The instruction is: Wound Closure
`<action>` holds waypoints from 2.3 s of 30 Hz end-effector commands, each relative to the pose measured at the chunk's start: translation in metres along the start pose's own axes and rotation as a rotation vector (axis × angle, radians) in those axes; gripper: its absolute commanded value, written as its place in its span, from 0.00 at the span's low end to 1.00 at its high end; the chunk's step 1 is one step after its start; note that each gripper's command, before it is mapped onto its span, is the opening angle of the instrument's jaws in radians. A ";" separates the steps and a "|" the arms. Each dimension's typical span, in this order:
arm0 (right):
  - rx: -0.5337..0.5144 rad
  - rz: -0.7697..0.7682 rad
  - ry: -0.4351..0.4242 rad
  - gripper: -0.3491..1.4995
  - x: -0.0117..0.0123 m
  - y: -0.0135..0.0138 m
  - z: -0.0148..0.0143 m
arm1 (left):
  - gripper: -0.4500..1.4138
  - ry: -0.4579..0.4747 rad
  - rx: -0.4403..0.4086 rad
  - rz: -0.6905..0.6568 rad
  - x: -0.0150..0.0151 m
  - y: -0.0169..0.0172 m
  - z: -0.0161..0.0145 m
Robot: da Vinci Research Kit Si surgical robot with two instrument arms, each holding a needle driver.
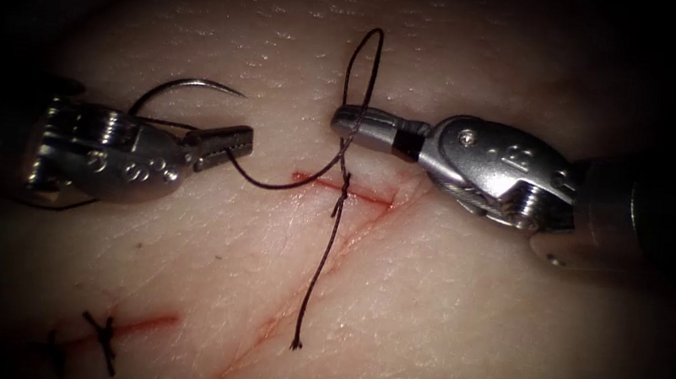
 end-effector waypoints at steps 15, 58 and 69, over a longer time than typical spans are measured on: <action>0.406 0.090 0.168 0.00 0.0013 -0.0019 0.0050 | 0.00 -0.040 -0.005 0.030 -0.0013 -0.0001 0.0062; 1.146 -0.583 -0.476 0.52 -0.0049 -0.0096 0.0063 | 0.00 -0.050 -0.027 0.040 -0.0036 -0.0016 0.0070; 1.224 -0.648 -0.576 0.53 -0.0093 -0.0105 0.0070 | 0.00 -0.049 -0.028 0.022 -0.0041 -0.0015 0.0065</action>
